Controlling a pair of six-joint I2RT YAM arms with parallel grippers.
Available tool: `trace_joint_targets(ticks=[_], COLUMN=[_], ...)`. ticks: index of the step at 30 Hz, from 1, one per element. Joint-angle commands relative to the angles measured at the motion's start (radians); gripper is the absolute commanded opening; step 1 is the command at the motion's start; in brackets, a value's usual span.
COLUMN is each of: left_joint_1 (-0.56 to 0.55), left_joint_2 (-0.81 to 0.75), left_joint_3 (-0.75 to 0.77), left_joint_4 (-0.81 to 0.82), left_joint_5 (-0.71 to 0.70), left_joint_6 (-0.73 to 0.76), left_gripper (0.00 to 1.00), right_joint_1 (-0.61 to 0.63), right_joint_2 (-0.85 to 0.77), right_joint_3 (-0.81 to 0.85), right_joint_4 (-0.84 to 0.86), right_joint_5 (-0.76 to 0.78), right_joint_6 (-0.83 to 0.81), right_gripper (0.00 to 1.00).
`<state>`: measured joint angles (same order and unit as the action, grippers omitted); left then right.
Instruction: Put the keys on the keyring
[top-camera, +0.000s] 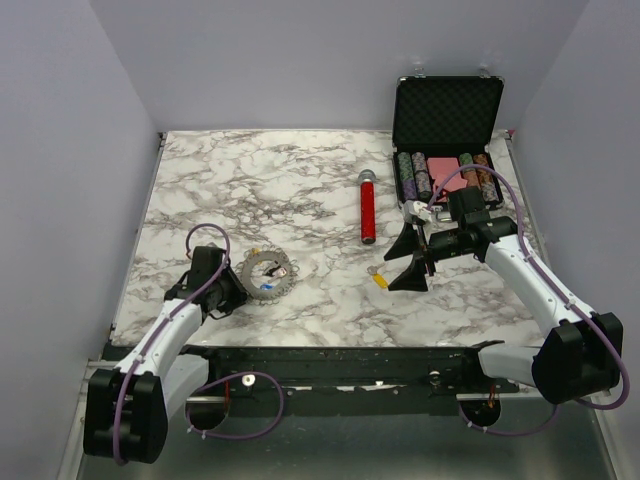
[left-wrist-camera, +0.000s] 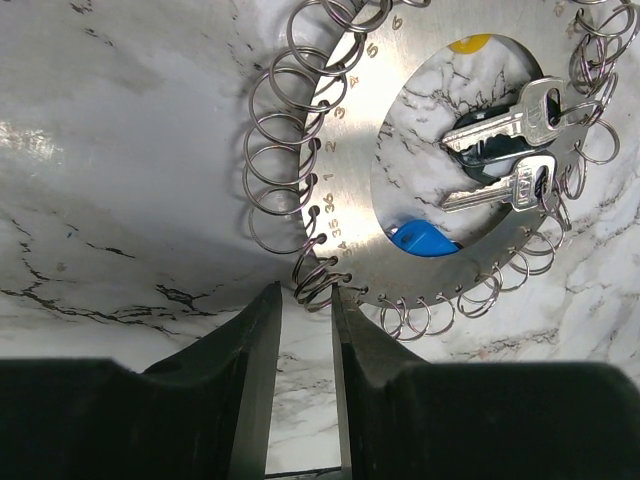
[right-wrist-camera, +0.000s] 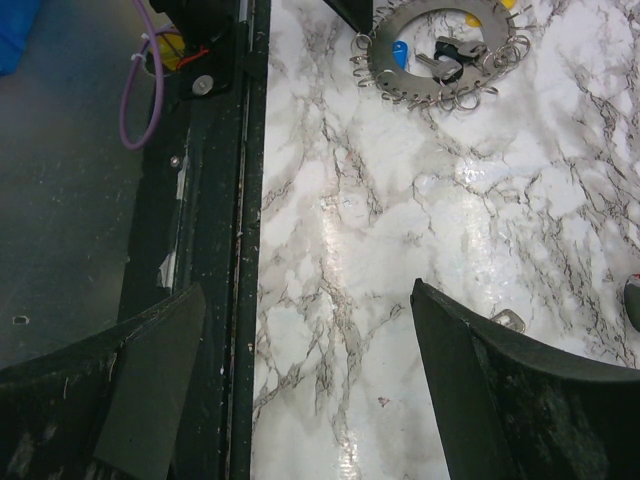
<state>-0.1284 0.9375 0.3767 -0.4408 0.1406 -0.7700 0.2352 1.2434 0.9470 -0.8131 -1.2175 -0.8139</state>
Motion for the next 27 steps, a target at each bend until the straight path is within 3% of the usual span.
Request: trace_joint_targets(ticks=[1, 18, 27], left_joint_1=[-0.016, -0.036, -0.034], left_joint_2=[0.010, -0.005, -0.049], left_joint_3=[0.025, 0.030, 0.027], left_joint_4=[-0.018, -0.024, -0.030], left_joint_5=[-0.041, -0.050, -0.056], left_joint_6=[0.000, 0.001, -0.011], left_gripper=[0.34, 0.27, 0.32], right_joint_1=[0.000, 0.000, 0.000], right_joint_2=[0.007, 0.007, 0.008], right_joint_3=[0.009, 0.010, 0.012], right_joint_4=[-0.021, -0.024, -0.024], right_joint_5=[-0.027, -0.027, -0.028], right_joint_6=[-0.022, -0.030, -0.030], right_gripper=[0.92, 0.92, 0.92])
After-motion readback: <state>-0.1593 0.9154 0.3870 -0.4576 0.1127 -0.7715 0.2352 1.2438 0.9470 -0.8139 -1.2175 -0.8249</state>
